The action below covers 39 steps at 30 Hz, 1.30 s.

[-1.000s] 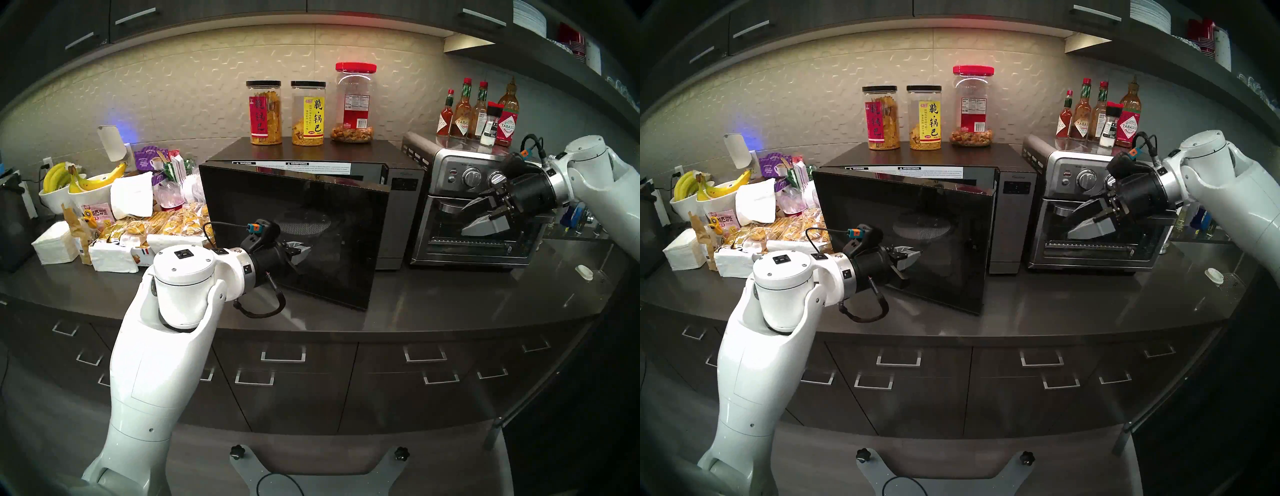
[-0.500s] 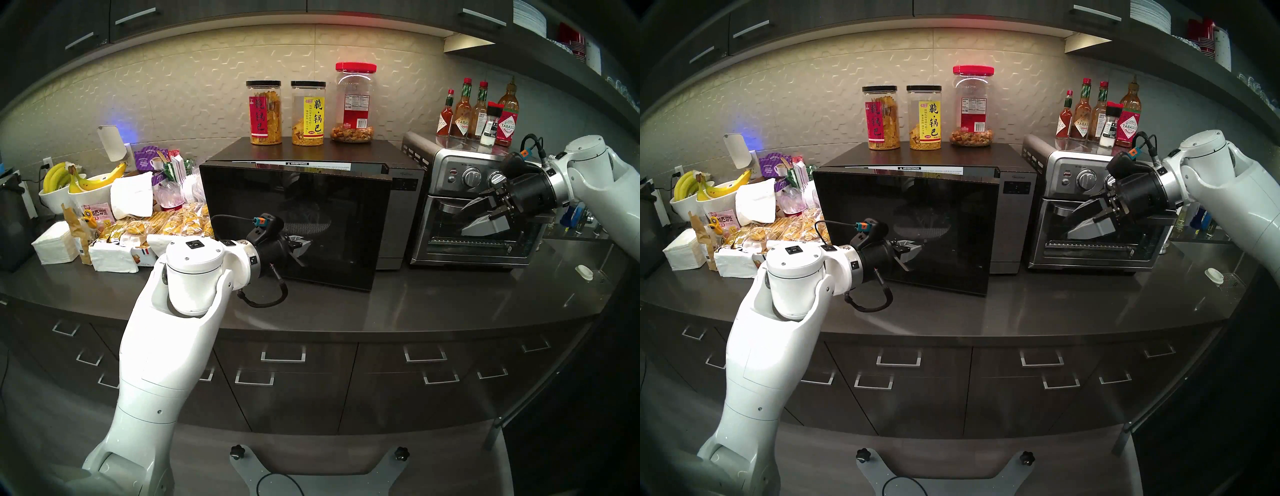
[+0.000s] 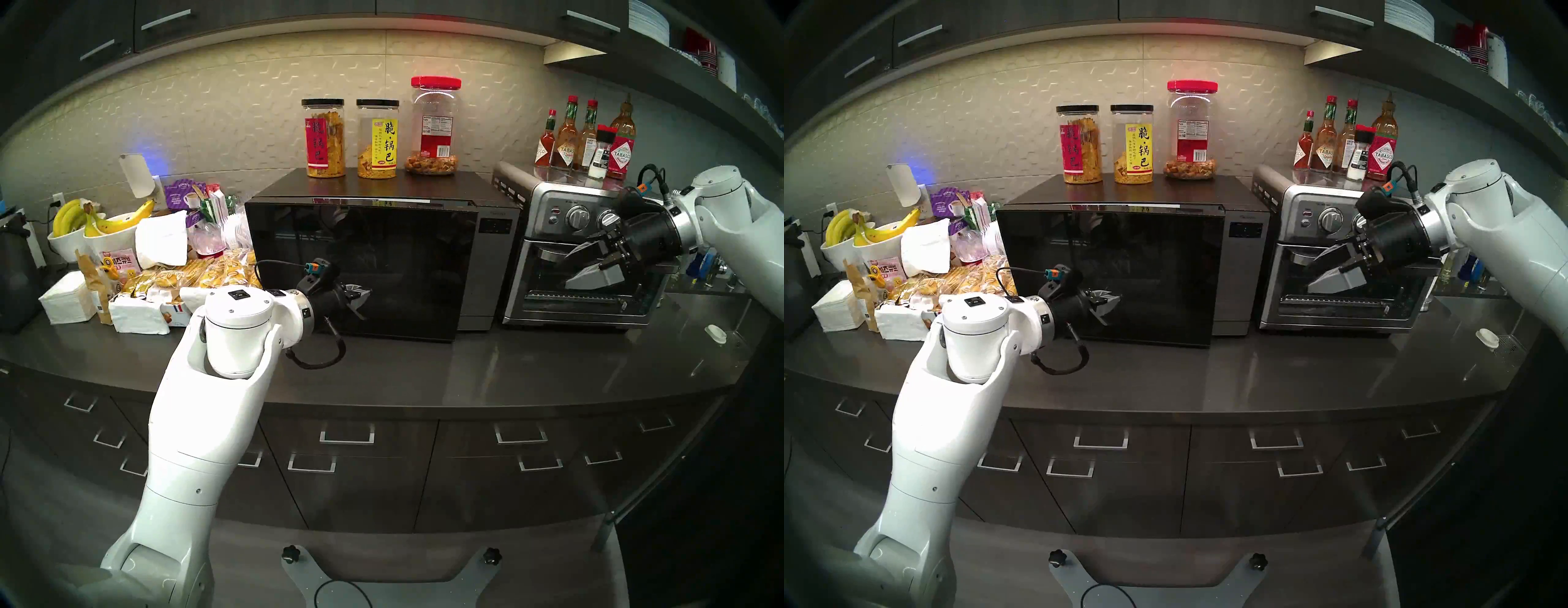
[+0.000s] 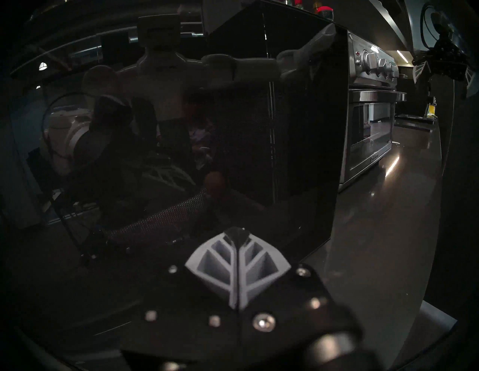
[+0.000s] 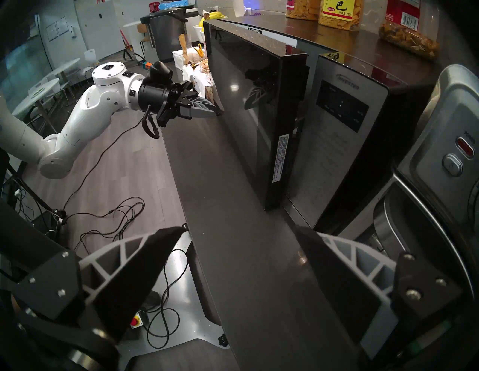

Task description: Open the microwave, put the plate inside, and close the door

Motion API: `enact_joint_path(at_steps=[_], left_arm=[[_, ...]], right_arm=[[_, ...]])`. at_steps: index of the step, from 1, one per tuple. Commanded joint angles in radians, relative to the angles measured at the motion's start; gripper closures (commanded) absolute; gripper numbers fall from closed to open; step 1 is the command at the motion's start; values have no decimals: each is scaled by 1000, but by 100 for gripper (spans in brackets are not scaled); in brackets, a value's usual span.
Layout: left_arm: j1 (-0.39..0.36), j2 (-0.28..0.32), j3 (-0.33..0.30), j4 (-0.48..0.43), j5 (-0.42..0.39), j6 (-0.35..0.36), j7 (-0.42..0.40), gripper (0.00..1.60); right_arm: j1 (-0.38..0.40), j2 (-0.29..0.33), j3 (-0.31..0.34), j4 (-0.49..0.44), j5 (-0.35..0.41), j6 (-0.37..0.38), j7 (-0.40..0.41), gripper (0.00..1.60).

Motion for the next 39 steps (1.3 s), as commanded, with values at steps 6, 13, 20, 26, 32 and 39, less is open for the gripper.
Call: enact_joint_path(at_steps=[6,13,20,26,32,39], left_arm=[[-54,1,-15,26,10,-16,5,160],[-70,1,-21,40,21,-18,9,160],[-83,2,-21,52,33,-17,12,160],[-94,-4,-23,65,36,-19,12,160],[-97,-17,-8,64,35,-20,9,160],[-102,-26,0,79,43,-25,23,160]], right_arm=[[26,-1,8,0,7,-1,72,0],[27,-1,6,0,8,-1,71,0],[29,-1,4,1,7,-2,73,0],[30,-1,3,1,7,-2,73,0],[32,0,0,-2,12,-2,66,0],[33,-2,0,2,7,-2,75,0]])
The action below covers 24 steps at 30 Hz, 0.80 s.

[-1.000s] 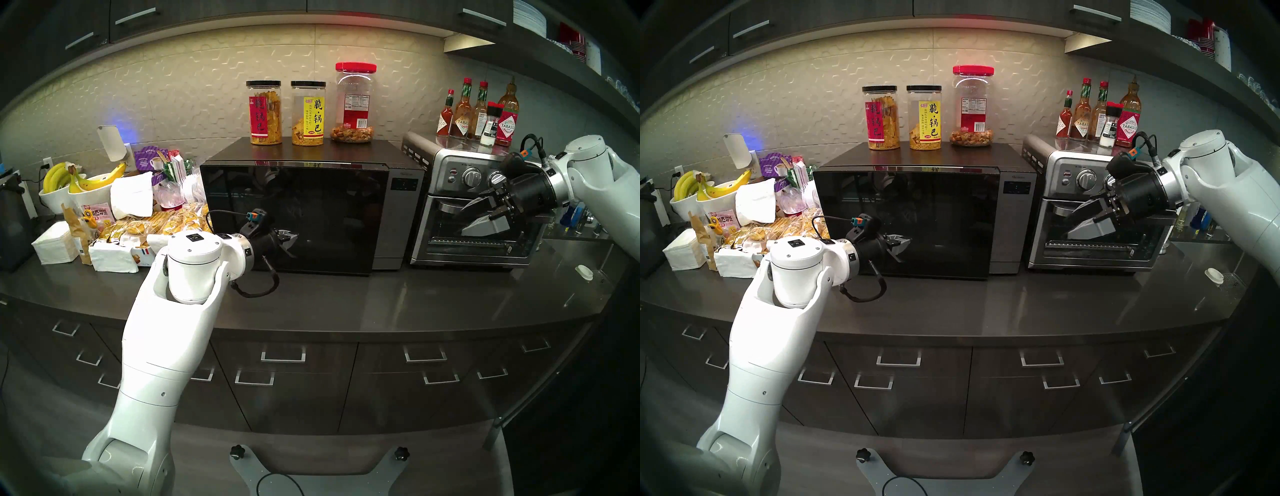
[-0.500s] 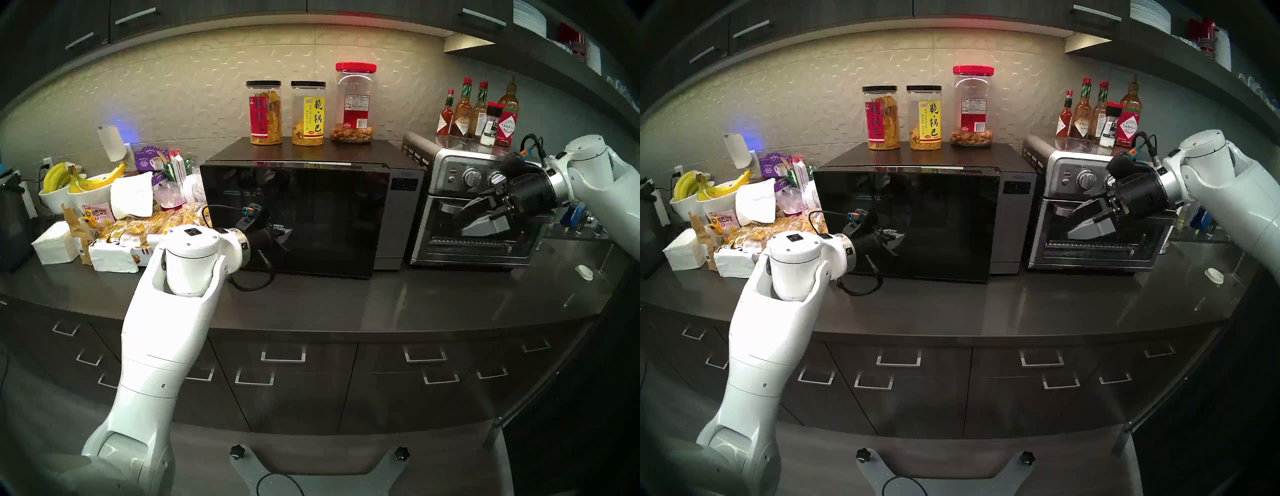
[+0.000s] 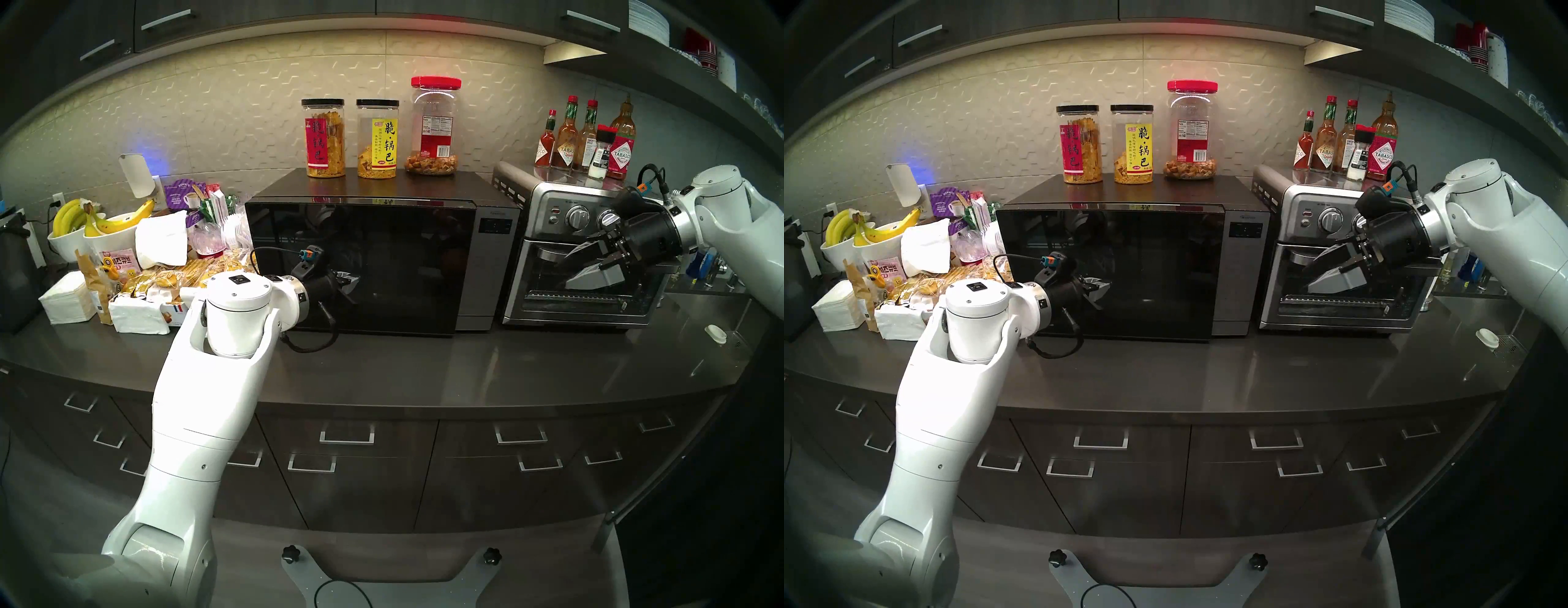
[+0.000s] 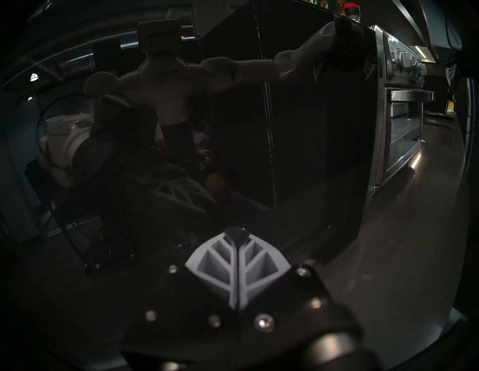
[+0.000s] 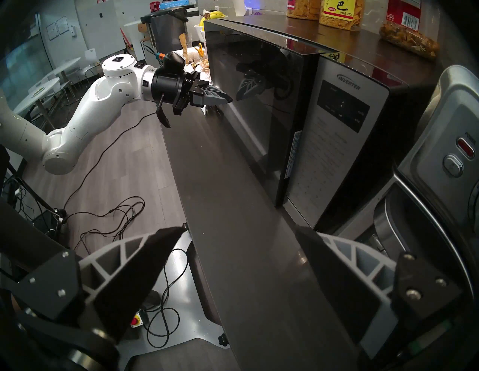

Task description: Open the microwave, put the plate inside, and close the door

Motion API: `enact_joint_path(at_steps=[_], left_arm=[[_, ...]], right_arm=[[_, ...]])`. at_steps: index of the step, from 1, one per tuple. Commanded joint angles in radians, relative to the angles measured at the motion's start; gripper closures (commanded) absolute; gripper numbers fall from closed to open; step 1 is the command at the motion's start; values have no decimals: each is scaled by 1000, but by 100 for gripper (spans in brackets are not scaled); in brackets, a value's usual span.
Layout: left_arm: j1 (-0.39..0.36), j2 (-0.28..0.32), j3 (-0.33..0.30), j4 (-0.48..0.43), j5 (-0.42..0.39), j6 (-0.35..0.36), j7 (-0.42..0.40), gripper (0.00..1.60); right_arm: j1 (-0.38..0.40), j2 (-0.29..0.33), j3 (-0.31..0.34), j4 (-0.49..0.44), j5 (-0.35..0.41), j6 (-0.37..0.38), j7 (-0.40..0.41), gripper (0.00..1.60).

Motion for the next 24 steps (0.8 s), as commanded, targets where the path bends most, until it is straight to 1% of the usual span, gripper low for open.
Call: enact_joint_path(at_steps=[1,9,19,22,24], left_arm=[[-32,-17,8,10,7,-16,17,160],[-54,-38,27,55,28,-41,59,160],[-72,-47,14,101,41,-62,86,160],[-70,-54,6,100,33,-63,83,160],[-64,-57,5,80,26,-55,71,160]], right_arm=[[24,-2,9,2,7,-1,73,0],[26,-1,7,1,8,-1,72,0],[27,-1,6,1,9,-1,70,0],[27,-1,5,1,9,-1,70,0],[27,-1,5,1,9,-2,70,0]])
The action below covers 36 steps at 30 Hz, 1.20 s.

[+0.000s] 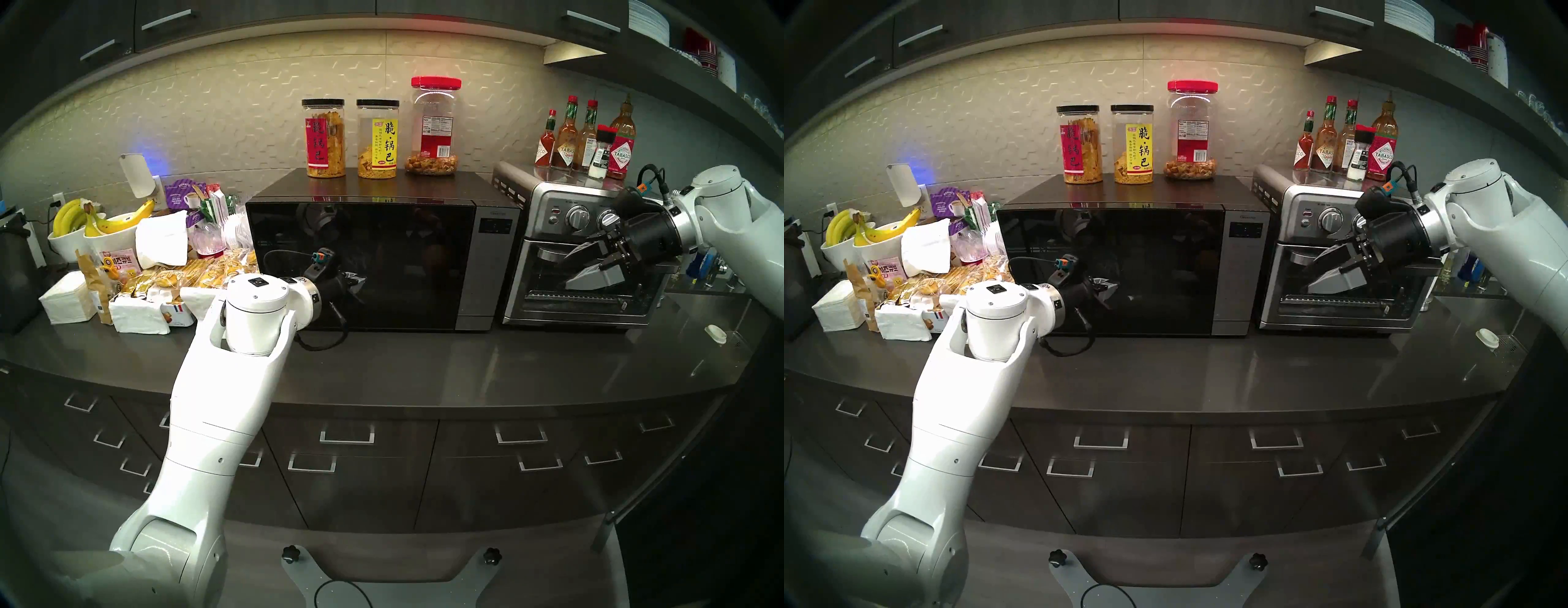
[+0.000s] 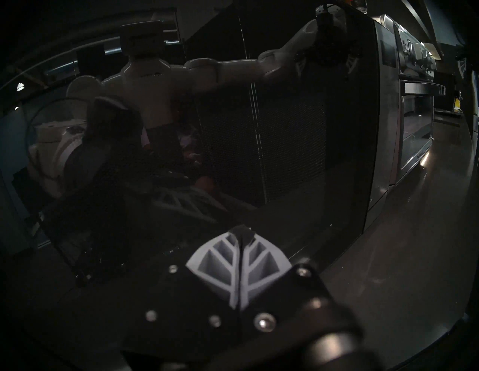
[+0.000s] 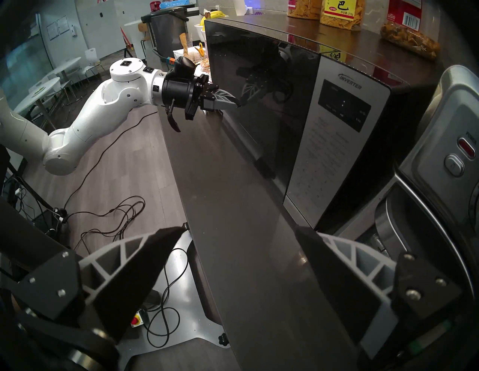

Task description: Open the microwave, put the plate inside, and close the door

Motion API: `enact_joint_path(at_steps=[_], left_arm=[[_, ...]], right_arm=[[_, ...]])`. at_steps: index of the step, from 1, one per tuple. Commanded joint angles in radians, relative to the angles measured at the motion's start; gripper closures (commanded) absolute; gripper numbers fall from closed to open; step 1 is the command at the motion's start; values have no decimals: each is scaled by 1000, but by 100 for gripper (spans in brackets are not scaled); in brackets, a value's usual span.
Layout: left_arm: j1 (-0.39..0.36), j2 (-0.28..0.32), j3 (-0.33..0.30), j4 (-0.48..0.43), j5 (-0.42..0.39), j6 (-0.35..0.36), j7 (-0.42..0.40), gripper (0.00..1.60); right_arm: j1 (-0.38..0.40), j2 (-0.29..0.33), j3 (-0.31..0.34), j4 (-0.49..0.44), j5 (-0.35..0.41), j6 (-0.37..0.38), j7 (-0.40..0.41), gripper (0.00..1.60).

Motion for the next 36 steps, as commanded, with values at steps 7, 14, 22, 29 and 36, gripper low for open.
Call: enact_joint_path(at_steps=[7,14,22,29,36], left_arm=[[14,-40,-18,-112,-36,35,-14,160],[67,-53,-15,-208,-66,70,-23,160],[156,-52,-31,-318,-79,107,-25,160],[224,-42,-70,-396,-98,135,-39,160],[321,-22,-132,-479,-125,147,-74,160]], right_arm=[[22,1,11,-4,13,-1,58,0],[22,2,10,-4,14,-1,58,0],[24,0,9,-1,12,-1,64,0],[24,1,8,-2,13,-1,62,0],[23,2,9,-5,15,-1,55,0]])
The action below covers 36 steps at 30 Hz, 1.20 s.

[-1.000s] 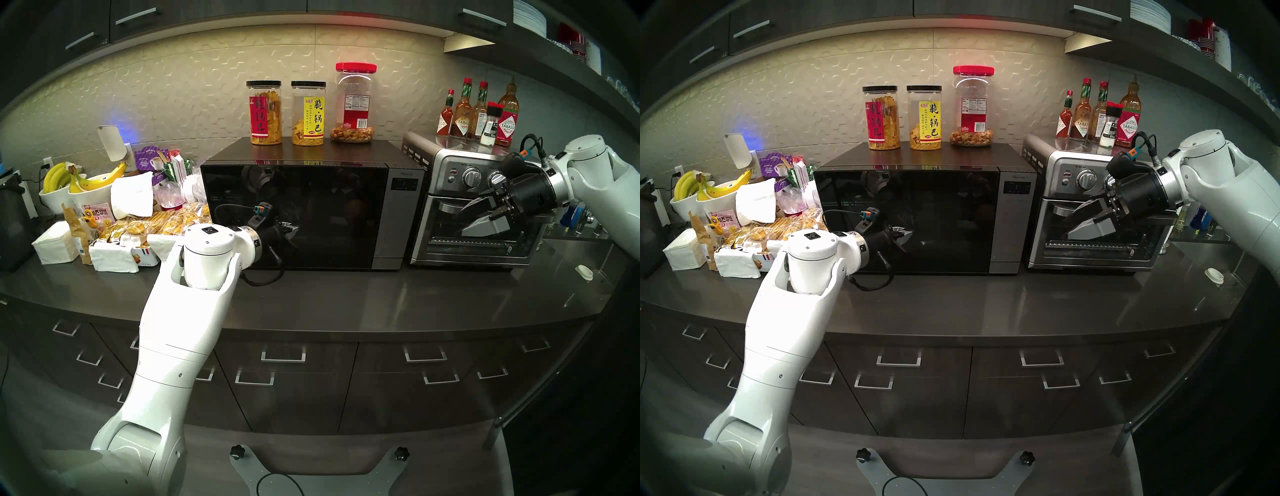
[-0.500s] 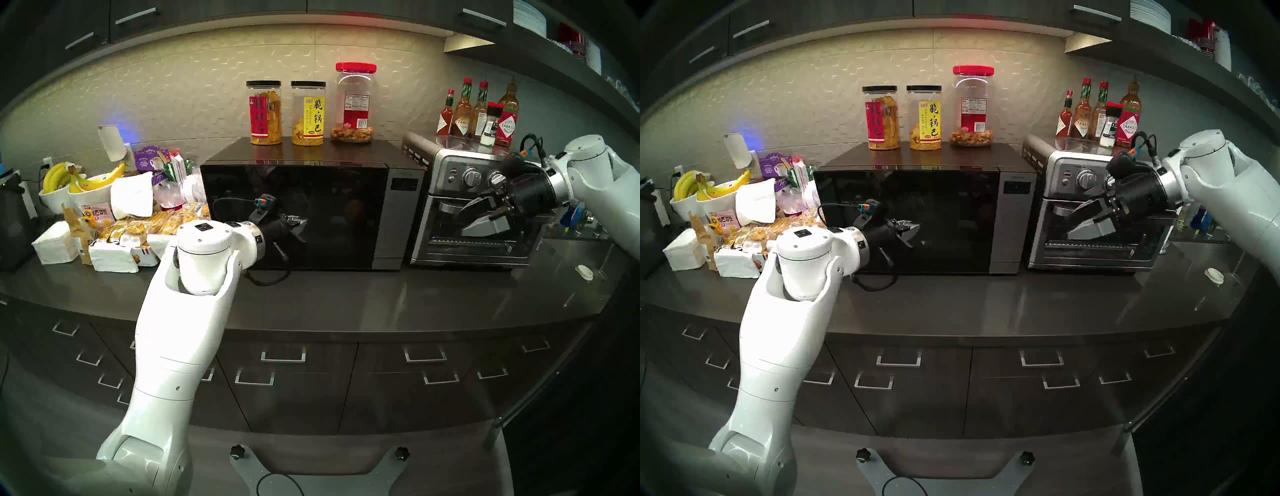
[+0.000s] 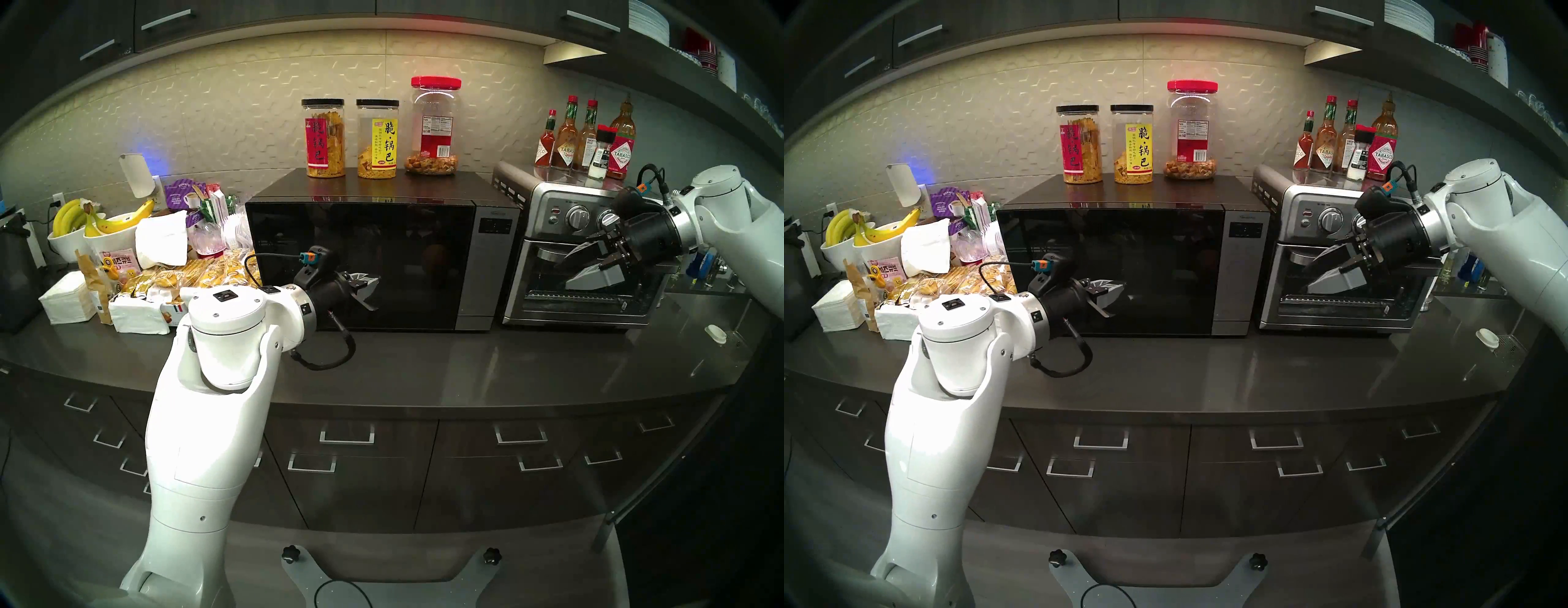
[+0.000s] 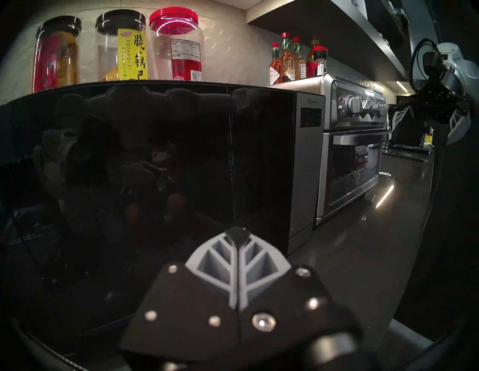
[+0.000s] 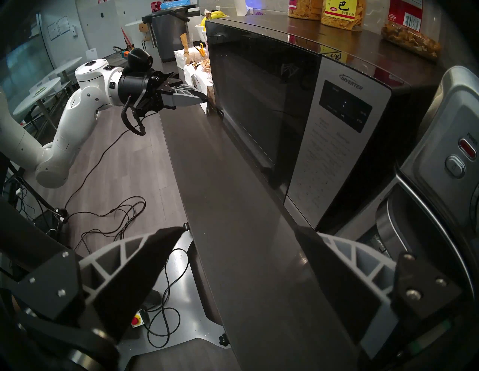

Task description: Open the microwave, put the plate inside, and close the door

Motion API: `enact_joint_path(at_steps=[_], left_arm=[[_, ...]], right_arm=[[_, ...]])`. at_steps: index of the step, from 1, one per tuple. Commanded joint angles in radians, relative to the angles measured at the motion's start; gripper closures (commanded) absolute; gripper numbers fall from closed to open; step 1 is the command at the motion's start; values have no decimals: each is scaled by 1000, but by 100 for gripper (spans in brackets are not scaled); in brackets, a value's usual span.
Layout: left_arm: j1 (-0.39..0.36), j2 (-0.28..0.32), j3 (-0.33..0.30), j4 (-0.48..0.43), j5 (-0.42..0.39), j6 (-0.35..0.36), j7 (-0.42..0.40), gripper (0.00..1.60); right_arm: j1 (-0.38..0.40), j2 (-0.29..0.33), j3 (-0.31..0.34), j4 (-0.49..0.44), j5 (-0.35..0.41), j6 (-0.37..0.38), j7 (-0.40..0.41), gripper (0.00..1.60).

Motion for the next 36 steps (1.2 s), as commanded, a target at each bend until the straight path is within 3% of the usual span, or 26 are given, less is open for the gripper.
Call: enact_joint_path(at_steps=[1,18,19,21,22,23,24,25,26,27,28,31,36], left_arm=[[119,18,-61,-121,-30,10,-24,160],[340,36,-214,-313,-54,75,-114,160],[381,28,-237,-333,-55,64,-123,160],[366,25,-240,-325,-53,78,-135,160],[408,17,-264,-340,-57,48,-151,149],[408,17,-264,-340,-57,48,-151,149],[420,19,-272,-344,-54,34,-161,120],[486,27,-290,-358,-68,-27,-161,99],[450,21,-294,-350,-57,-6,-186,99],[471,11,-311,-357,-67,-27,-189,59],[467,6,-321,-353,-63,-32,-202,32],[509,-9,-358,-358,-81,-87,-223,3],[569,-29,-405,-358,-105,-169,-252,0]], right_arm=[[20,2,12,-4,12,0,53,0],[19,4,12,-7,16,0,46,0],[20,4,11,-7,16,0,46,0],[20,4,11,-7,16,0,46,0],[20,4,11,-6,15,0,48,0],[20,4,11,-6,15,0,48,0],[20,4,11,-6,15,0,48,0],[20,4,11,-6,16,0,48,0],[20,4,11,-6,15,0,48,0],[20,4,11,-6,15,0,49,0],[20,3,11,-6,15,0,50,0],[21,3,11,-5,14,0,52,0],[22,2,10,-2,12,0,58,0]])
